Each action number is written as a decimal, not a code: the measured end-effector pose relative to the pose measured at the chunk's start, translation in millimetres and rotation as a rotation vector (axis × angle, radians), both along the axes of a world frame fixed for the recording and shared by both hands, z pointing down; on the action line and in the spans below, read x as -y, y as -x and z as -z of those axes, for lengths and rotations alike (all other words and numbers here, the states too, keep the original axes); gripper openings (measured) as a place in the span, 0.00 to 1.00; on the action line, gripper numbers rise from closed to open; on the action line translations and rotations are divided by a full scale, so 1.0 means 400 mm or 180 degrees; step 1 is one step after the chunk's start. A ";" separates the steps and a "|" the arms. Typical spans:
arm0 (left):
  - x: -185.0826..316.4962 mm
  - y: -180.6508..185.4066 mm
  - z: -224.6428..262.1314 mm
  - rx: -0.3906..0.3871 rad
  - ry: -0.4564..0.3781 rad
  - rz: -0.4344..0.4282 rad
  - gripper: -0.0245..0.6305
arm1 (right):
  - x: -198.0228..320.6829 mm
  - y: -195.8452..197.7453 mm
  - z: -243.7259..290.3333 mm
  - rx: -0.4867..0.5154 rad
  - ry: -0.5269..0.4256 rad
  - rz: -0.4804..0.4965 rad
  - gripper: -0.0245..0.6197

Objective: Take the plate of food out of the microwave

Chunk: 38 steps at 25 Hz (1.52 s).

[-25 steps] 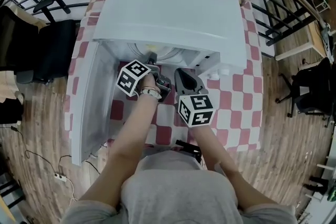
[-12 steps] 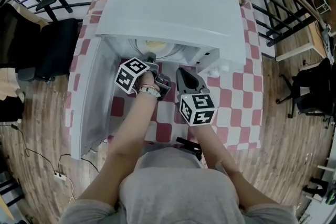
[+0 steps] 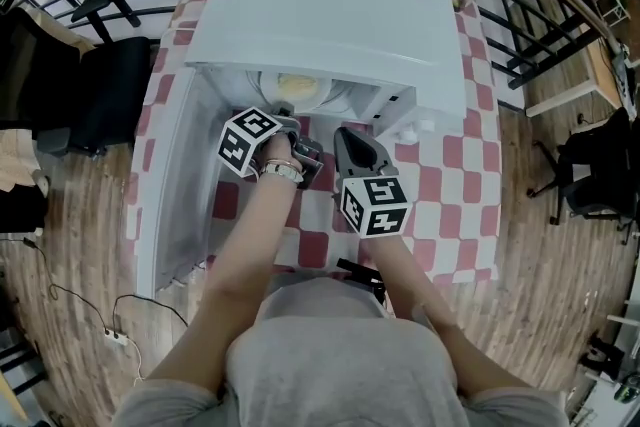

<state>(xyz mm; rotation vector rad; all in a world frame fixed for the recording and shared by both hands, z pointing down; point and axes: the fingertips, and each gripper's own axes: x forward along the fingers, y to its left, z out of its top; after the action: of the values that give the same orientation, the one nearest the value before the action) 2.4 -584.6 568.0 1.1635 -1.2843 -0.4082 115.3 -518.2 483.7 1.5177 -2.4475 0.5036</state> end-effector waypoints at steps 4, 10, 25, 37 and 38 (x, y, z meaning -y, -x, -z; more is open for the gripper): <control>-0.008 0.002 0.007 -0.0097 -0.0014 0.0045 0.08 | -0.003 -0.005 0.003 -0.0005 -0.0010 -0.0015 0.08; -0.017 0.008 0.021 -0.0241 -0.0224 0.0088 0.07 | -0.011 -0.002 0.002 -0.0003 -0.0014 -0.0011 0.08; -0.015 0.004 0.059 -0.0513 -0.0711 0.0157 0.05 | -0.024 0.004 0.011 0.0004 -0.0027 -0.0005 0.08; -0.021 0.007 0.008 -0.0512 -0.0453 0.0172 0.08 | -0.025 0.006 -0.009 -0.0004 0.0022 0.0008 0.08; -0.018 0.006 0.005 -0.0538 -0.0435 0.0173 0.12 | -0.024 0.007 -0.010 -0.0004 0.0026 0.0011 0.08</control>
<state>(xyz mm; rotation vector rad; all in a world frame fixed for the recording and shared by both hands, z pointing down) -0.1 -577.3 566.1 1.1834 -1.1566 -0.6294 112.4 -508.6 487.7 1.5101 -2.4436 0.5114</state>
